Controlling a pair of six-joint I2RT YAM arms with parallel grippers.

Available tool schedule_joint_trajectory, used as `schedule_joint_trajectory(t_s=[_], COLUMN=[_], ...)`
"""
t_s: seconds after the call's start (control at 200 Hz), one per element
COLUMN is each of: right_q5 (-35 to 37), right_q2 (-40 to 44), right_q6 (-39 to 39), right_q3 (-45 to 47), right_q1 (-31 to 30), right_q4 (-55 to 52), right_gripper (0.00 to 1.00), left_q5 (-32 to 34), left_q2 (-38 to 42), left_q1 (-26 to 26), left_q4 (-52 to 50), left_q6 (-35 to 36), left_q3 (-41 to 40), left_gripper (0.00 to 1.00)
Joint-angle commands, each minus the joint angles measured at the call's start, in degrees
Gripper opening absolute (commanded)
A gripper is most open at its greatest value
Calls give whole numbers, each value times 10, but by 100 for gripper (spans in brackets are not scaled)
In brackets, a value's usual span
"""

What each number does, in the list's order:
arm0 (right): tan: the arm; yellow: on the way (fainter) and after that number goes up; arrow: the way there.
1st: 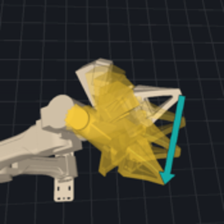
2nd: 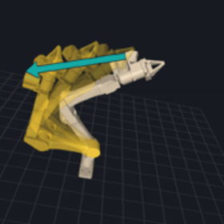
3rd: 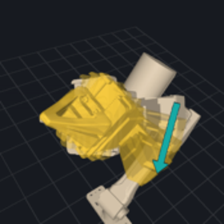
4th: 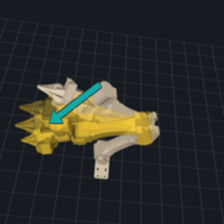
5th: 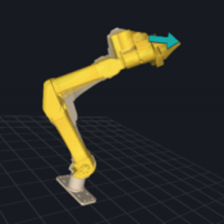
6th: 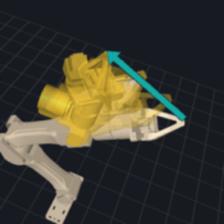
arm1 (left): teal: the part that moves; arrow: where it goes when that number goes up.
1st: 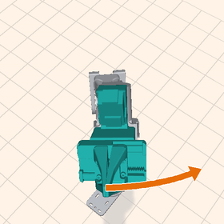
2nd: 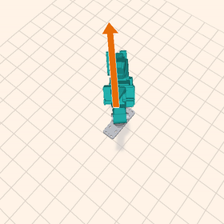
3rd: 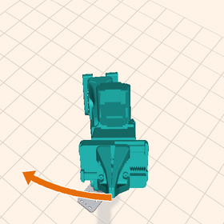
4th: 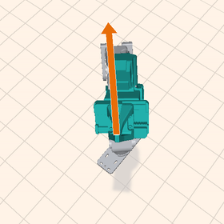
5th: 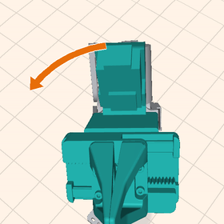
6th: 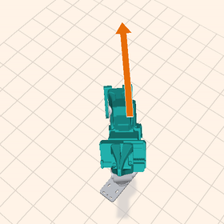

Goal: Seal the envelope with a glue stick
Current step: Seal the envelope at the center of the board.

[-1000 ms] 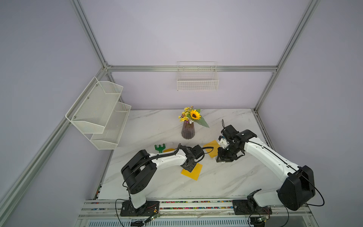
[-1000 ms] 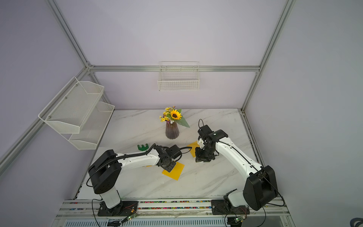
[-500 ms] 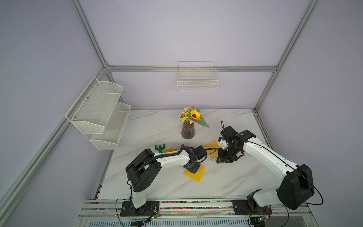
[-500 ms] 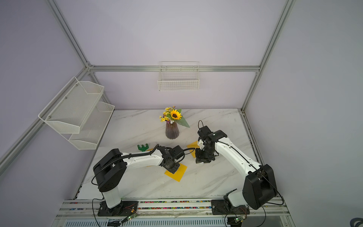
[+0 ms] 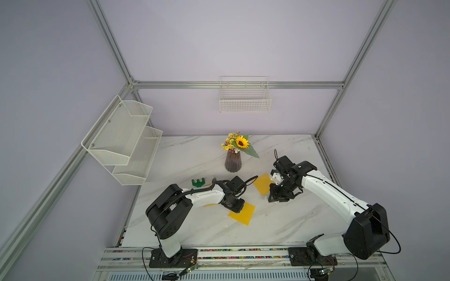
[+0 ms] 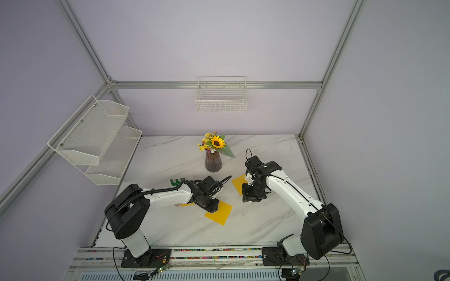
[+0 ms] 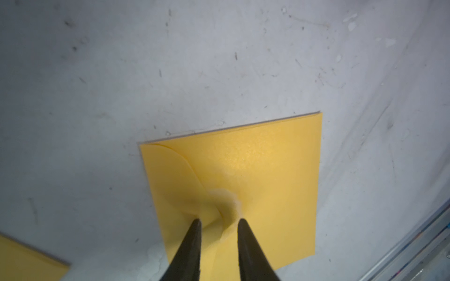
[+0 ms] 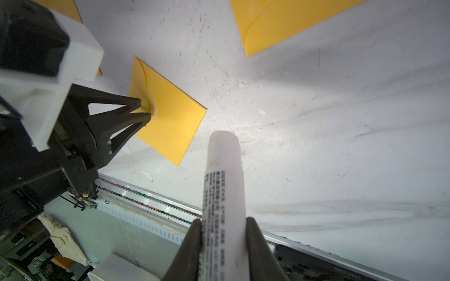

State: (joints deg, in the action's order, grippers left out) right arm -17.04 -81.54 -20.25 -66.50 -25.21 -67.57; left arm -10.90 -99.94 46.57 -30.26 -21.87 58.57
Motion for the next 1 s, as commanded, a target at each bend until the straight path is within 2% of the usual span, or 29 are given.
schedule_joint_trajectory(t_s=[0.0, 0.1, 0.395, 0.73, 0.92, 0.995], right_q5=[-2, 0, -1, -1, -3, -2], right_q2=[-3, -4, -3, 1, -1, -4], right_q6=[5, 6, 11, 18, 29, 32], right_q3=[0, -4, -4, -4, -3, -3], right_q1=[2, 3, 2, 2, 2, 3], right_q4=[-5, -8, -8, -11, -7, -7], right_gripper=[0, 0, 0, 0, 0, 0], left_q5=[-33, -34, 25, 174, 197, 208], left_q2=[-9, -5, -18, -78, -116, -131], left_q1=[-14, -24, -24, 42, 74, 84], left_q4=[10, 8, -44, -133, -137, -137], left_q6=[6, 9, 24, 4, -33, -49], left_q3=[-26, -31, -13, 33, 33, 33], left_gripper=[22, 17, 16, 15, 19, 17])
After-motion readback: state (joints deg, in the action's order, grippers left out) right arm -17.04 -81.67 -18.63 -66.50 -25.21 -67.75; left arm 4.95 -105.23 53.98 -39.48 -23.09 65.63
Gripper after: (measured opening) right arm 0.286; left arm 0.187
